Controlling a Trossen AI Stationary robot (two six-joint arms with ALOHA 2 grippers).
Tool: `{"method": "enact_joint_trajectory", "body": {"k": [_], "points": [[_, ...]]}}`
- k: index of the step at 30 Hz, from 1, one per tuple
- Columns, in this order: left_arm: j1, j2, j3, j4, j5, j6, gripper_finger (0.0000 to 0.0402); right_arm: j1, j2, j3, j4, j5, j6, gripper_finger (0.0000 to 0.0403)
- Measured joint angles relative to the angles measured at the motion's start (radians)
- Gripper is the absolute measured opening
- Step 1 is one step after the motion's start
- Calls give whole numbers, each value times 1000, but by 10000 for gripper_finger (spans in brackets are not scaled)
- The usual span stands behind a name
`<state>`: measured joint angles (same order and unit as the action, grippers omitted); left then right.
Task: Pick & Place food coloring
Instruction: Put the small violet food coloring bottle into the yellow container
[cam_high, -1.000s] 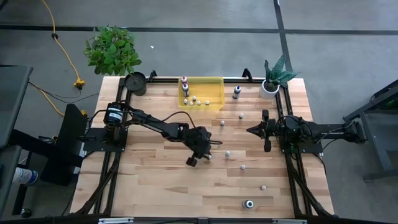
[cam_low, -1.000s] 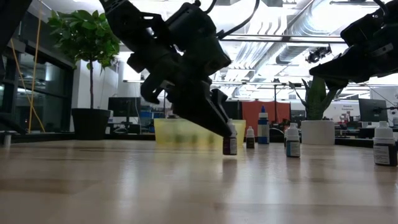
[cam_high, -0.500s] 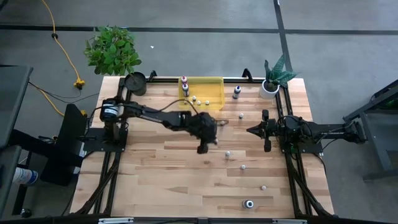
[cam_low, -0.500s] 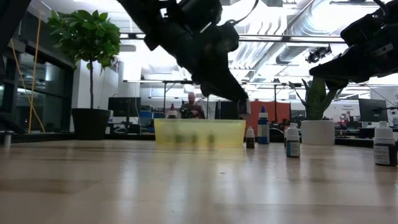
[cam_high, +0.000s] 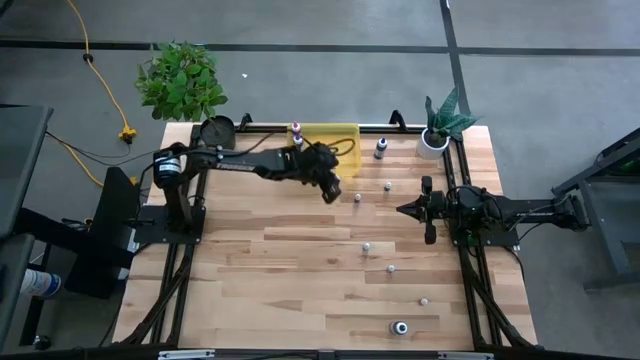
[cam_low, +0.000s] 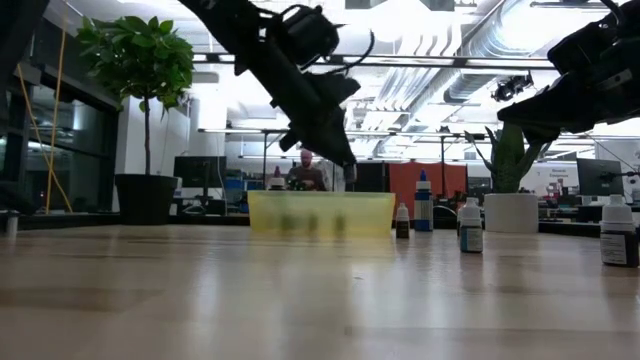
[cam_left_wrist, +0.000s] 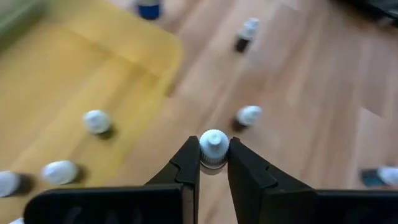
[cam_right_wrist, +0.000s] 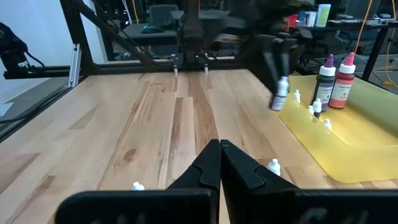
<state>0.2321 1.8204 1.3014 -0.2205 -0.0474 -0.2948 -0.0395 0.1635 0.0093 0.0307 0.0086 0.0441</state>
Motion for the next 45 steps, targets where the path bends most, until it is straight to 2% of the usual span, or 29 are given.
{"method": "enact_joint_trajectory", "body": {"k": [11, 19, 26, 32, 36, 45], "points": [[120, 0, 0, 9, -83, -98, 47, 0, 0, 0, 1, 0, 0, 0], [189, 9, 2, 9, -134, -104, 46, 0, 0, 0, 2, 0, 0, 0], [224, 125, 150, -122, -143, -104, 46, 0, 0, 0, 2, 0, 0, 0], [235, 213, 249, -150, -141, -107, 46, 0, 0, 0, 2, 0, 0, 0], [233, 248, 265, -159, -146, -126, 46, 0, 0, 0, 2, 0, 0, 0], [223, 273, 269, -149, -244, -205, 46, 0, 0, 0, 2, 0, 0, 0]]}}
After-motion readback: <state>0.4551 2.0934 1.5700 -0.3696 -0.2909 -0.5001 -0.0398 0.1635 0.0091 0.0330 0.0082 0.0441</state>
